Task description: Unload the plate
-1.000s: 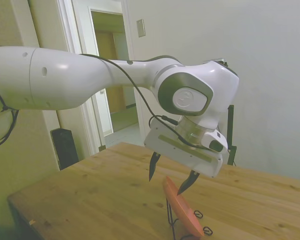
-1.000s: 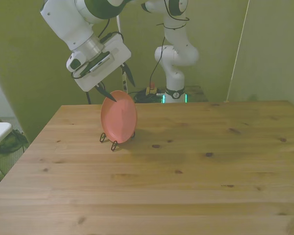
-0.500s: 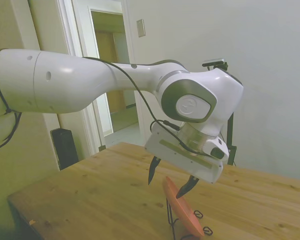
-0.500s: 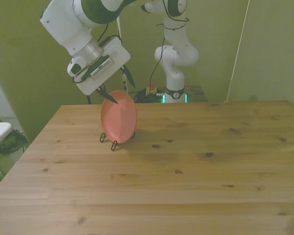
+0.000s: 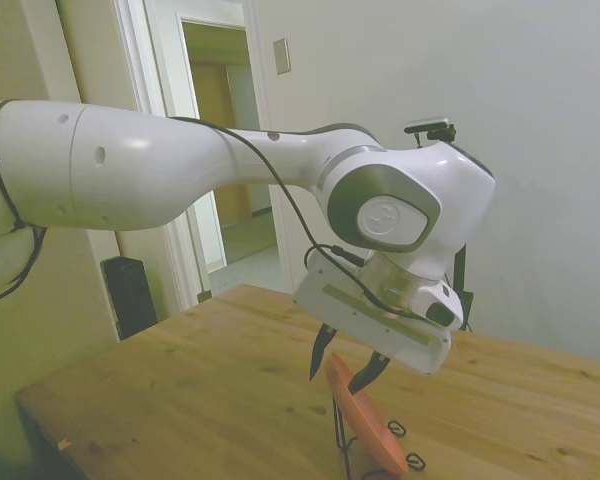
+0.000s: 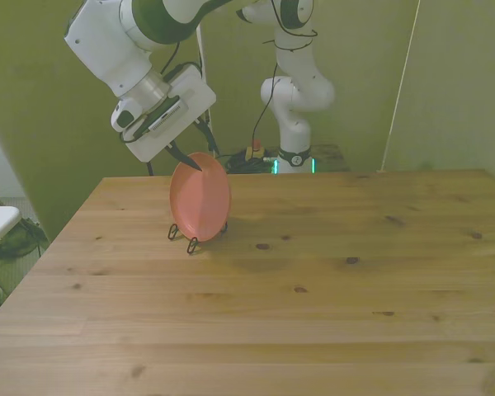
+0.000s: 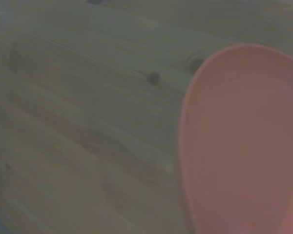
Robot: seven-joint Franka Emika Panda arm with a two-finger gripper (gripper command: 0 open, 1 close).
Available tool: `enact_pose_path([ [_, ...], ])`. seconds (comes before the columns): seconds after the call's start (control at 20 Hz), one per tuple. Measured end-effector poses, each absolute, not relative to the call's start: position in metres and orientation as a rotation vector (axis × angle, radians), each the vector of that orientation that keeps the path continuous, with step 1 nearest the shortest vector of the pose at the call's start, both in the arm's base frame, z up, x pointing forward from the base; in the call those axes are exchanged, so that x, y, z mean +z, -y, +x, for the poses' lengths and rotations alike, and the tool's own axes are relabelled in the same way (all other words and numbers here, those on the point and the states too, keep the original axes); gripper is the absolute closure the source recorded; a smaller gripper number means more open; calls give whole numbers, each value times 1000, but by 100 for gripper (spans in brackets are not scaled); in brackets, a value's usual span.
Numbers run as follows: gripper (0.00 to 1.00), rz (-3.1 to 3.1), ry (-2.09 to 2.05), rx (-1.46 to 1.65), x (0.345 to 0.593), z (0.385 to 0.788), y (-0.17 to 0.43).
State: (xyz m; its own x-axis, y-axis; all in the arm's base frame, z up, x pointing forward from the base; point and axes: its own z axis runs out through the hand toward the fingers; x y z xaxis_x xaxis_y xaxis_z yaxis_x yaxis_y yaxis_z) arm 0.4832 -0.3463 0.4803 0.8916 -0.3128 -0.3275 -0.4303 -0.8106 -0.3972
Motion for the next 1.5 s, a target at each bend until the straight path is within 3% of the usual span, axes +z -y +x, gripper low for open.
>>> enact_pose_path([
  [0.45,100,-2568,-526,318,475,497,346],
  [1.0,100,-2593,-548,235,505,498,356],
  [1.25,100,-2596,-609,193,536,500,357],
  [1.5,100,-2593,-777,122,607,500,347],
])
